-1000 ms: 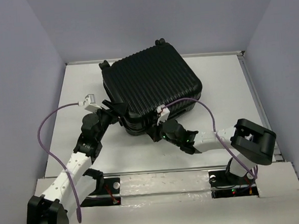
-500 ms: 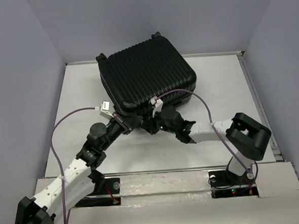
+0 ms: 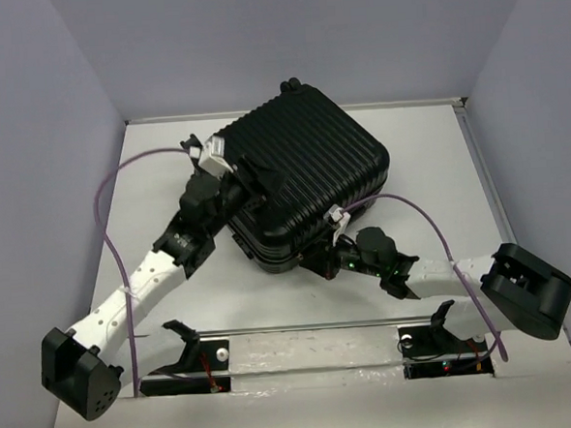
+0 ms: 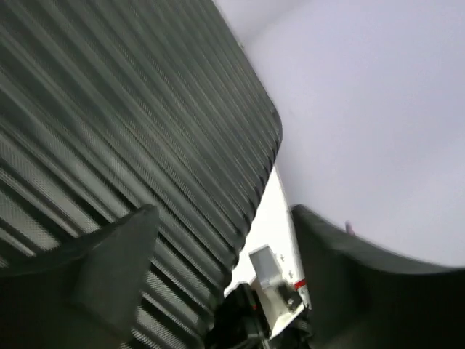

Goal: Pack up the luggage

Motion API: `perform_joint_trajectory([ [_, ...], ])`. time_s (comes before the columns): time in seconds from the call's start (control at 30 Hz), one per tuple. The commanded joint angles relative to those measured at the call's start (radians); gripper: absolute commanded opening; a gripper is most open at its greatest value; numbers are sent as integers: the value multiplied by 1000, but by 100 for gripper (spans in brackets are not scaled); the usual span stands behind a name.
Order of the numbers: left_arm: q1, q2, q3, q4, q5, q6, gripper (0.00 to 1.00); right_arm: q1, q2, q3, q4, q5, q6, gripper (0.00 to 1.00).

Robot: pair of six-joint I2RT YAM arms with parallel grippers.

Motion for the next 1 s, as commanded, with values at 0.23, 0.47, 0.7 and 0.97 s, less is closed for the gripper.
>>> perform_joint_trajectory([
  [0.23,657,169,398,-451,240,341,99,-46,-33,17,-38,-51,2,7],
  [0.47,711,336,422,-374,380,297,99,-56,-47,8,-44,-68,-3,7],
  [0.7,728,505,525,-337,434,245,99,-56,-33,8,-26,-88,2,7],
  [0.97,739,631,586,-334,426,232,99,-56,0,1,-3,-98,5,7],
])
